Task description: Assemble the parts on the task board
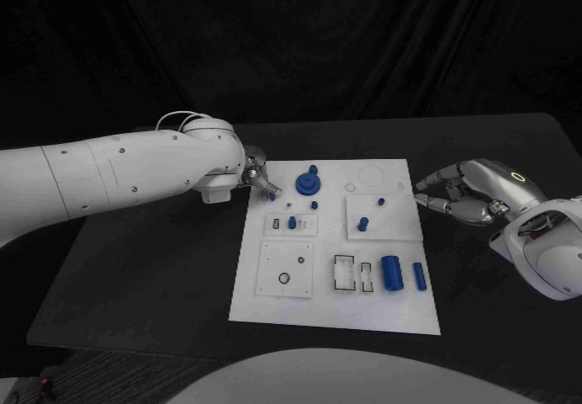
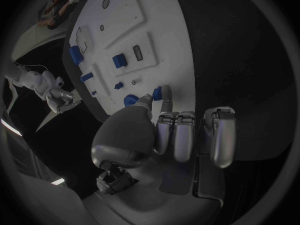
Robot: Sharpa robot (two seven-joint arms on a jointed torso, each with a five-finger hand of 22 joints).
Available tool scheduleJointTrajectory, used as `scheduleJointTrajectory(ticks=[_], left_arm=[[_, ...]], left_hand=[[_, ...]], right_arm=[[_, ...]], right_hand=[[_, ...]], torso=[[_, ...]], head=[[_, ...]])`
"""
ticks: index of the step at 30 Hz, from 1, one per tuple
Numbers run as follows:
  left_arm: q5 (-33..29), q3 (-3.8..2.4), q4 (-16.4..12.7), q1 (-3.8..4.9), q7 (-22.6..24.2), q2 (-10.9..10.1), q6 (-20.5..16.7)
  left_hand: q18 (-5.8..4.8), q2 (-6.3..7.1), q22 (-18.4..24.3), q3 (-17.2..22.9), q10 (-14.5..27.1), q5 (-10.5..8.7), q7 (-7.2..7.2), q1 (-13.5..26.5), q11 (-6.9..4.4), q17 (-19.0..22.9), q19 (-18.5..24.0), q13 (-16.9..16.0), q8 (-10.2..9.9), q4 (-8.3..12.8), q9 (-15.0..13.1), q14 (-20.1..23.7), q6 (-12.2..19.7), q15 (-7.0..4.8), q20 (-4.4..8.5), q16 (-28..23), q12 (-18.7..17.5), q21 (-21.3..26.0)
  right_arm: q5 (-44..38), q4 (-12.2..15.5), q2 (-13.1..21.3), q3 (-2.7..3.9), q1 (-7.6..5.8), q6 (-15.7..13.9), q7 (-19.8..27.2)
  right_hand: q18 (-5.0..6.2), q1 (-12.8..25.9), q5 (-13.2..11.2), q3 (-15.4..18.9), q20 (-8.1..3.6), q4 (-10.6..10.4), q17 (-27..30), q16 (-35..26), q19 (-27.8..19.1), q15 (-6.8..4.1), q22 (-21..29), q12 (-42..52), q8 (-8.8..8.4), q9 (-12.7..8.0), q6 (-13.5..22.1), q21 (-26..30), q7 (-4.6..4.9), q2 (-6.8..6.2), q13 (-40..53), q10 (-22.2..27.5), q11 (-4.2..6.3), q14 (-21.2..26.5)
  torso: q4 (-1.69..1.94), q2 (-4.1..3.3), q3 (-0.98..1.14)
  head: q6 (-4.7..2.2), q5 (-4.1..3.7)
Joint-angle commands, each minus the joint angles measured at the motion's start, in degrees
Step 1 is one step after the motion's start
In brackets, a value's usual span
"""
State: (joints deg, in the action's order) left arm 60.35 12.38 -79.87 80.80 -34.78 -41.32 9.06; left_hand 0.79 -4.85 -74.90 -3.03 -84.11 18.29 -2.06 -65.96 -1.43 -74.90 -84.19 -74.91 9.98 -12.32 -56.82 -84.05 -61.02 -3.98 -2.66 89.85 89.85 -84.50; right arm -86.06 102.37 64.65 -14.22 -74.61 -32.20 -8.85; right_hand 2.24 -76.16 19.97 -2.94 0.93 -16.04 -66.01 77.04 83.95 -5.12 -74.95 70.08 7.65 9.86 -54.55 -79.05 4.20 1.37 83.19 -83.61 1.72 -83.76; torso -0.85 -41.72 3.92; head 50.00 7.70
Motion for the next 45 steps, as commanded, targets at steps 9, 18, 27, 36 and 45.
scheduleJointTrajectory(ticks=[9, 18, 27, 36, 45], left_arm=[[0.11, -0.03, -0.13, -0.21, 0.94, -0.03, 0.25], [0.11, -0.03, -0.17, -0.27, 1.51, -0.18, 0.05], [0.10, -0.03, -0.58, -0.30, 2.44, -0.87, -0.97], [-5.67, -0.05, -3.86, -0.19, 1.56, -3.62, -1.57], [-13.93, -0.06, -7.93, 0.38, -2.53, -6.06, 1.17]], left_hand=[[0.92, 0.55, -12.83, 2.43, -5.89, 3.30, 0.01, -1.62, -0.06, -15.10, -1.10, -15.09, -0.83, 0.89, 0.64, -5.95, -0.67, 0.13, -0.06, 0.15, 0.15, 0.39], [0.92, 3.19, -12.84, 10.85, -5.89, 7.60, 0.29, -3.35, -0.36, -15.10, -1.15, -15.09, -1.47, 3.75, 1.32, -5.95, -0.83, -0.17, 0.28, 0.15, 0.15, 0.44], [0.88, 8.43, -12.89, 27.55, -5.89, 8.91, 0.27, 0.59, -0.44, -15.10, -1.30, -15.09, -0.47, 8.87, -0.11, -5.95, -1.11, -0.27, 0.39, 0.15, 0.15, 0.36], [0.95, 9.17, -12.79, 30.99, -5.89, 8.99, 0.29, 2.51, -0.49, -15.10, -1.12, -15.09, 0.23, 10.30, -0.98, -5.95, -1.34, -0.30, 0.39, 0.15, 0.15, 0.64], [1.00, 9.25, -12.73, 31.69, -5.89, 8.87, 0.25, 3.44, -0.46, -15.10, -1.00, -15.09, 0.38, 10.38, -1.23, -5.95, -1.28, -0.30, 0.40, 0.15, 0.15, 0.81]], right_arm=[[-0.11, -0.25, -0.07, 0.03, 0.14, 0.00, 0.09], [-0.11, -0.47, -0.20, 0.03, 0.18, 0.32, -0.07], [-0.11, -0.71, -0.27, 0.03, 0.23, 0.52, -0.22], [-0.11, -0.68, -0.05, 0.03, 0.25, 0.64, -0.44], [-0.11, -0.70, 0.14, 0.03, 0.25, 0.58, -0.91]], right_hand=[[0.16, -0.99, 0.42, -0.40, 0.10, 0.08, 0.06, 0.18, 2.03, -0.31, -11.90, -0.30, -0.33, -0.11, -0.53, -0.17, -0.10, 0.04, -14.93, -0.24, 0.19, -2.74], [0.18, -1.54, 0.83, -0.77, 0.09, 0.28, 0.18, 0.16, 1.98, -0.31, -11.87, -0.54, -0.43, -0.15, -0.56, -0.08, -0.09, 0.05, -15.12, -0.16, 0.18, -2.70], [0.20, -2.19, 1.63, -1.23, 0.09, 0.51, 0.33, 0.13, 1.95, -0.31, -11.85, -0.80, -0.56, -0.19, -0.64, -0.03, -0.07, -0.01, -15.32, -0.08, 0.18, -2.65], [0.20, -2.48, 1.96, -1.47, 0.09, 0.61, 0.44, 0.09, 1.93, -0.30, -11.84, -1.00, -0.61, -0.21, -0.68, 0.00, -0.05, 0.00, -15.49, -0.02, 0.17, -2.62], [0.19, -2.80, 2.42, -1.72, 0.10, 0.72, 0.46, 0.10, 1.94, -0.30, -11.85, -1.15, -0.68, -0.24, -0.71, -0.04, -0.04, -0.06, -15.60, 0.03, 0.16, -2.60]], torso=[[0.00, 0.03, 0.03], [0.00, 0.00, -0.01], [0.00, 0.00, -0.01], [-0.03, 0.01, -0.02], [0.07, 0.02, -0.01]], head=[[0.00, -0.02], [0.00, -0.08], [0.00, -0.06], [0.00, -0.24], [0.00, 0.10]])
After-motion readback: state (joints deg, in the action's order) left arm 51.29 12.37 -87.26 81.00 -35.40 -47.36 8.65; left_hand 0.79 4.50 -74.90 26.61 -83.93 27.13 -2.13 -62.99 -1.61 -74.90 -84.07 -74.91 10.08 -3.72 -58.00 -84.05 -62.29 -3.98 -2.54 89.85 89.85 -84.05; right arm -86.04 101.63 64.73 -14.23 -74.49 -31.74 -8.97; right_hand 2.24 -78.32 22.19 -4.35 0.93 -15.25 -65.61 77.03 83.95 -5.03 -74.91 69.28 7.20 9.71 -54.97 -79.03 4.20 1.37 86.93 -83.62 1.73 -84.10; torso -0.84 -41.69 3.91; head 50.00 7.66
